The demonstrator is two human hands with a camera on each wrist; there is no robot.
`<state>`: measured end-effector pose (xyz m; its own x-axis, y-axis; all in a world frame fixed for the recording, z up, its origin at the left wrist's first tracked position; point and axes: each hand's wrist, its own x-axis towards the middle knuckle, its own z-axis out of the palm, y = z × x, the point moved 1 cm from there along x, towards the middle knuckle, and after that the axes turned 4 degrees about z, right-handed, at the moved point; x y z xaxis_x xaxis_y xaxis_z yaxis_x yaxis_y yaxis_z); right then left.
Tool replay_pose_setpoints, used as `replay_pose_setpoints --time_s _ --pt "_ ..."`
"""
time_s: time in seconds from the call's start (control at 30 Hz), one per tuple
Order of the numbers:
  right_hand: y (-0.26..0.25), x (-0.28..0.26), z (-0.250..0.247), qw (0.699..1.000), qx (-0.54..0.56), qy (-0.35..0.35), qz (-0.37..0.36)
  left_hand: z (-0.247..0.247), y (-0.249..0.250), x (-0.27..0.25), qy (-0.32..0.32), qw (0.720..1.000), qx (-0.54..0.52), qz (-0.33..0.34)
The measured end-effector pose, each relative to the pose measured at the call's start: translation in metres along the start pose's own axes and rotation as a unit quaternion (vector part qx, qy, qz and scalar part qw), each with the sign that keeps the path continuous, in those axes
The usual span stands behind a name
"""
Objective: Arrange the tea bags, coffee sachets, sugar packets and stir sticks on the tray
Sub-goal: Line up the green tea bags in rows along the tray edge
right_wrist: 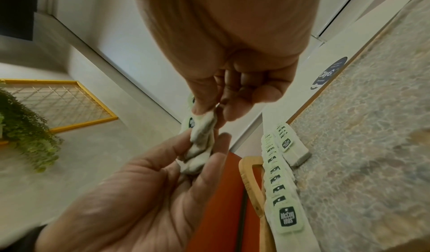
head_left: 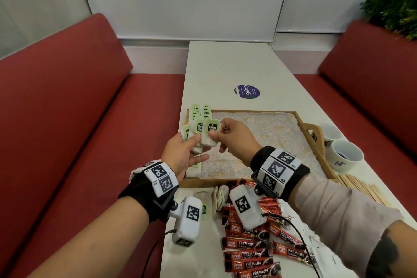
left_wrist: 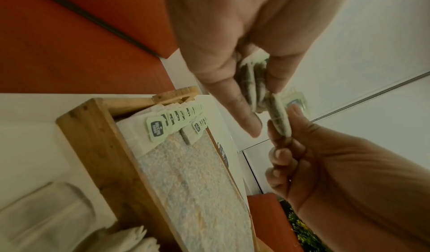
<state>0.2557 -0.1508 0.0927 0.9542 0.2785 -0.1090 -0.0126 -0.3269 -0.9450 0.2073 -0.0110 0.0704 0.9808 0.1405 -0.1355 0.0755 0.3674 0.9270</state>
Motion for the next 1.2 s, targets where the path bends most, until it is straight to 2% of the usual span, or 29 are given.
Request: replay_pose_setpoints --time_s 0.17,0.4,0.6,0.7,0.83,1.03,1.2 --pt "-0.001 0.003 0.001 1.0 0.006 0.002 -0.004 0.004 -0.001 0.0 -0.034 0.999 -0.019 0.005" --pt "-0.004 0.011 -0.001 1.0 -0.017 -0.016 0.001 -0.003 -0.002 0.012 -0.02 1.0 0.011 0.015" --pt "-0.001 0.039 -0.016 0.997 -0.062 0.034 0.019 -0.013 0.005 0.037 0.031 0.999 0.011 0.022" --pt "0.008 0.058 -0.023 0.994 -0.085 0.05 0.05 -0.017 0.007 0.051 0.053 0.998 0.009 0.024" --pt "0.021 0.077 -0.023 0.989 -0.105 0.031 0.095 -0.022 0.007 0.069 0.076 0.997 0.012 0.024" --pt "0.041 0.096 -0.007 0.978 -0.141 -0.051 0.147 -0.026 0.004 0.089 0.081 0.996 0.028 0.029" --pt "0.052 0.109 0.005 0.97 -0.161 -0.067 0.171 -0.029 0.001 0.098 0.078 0.996 0.039 0.034"
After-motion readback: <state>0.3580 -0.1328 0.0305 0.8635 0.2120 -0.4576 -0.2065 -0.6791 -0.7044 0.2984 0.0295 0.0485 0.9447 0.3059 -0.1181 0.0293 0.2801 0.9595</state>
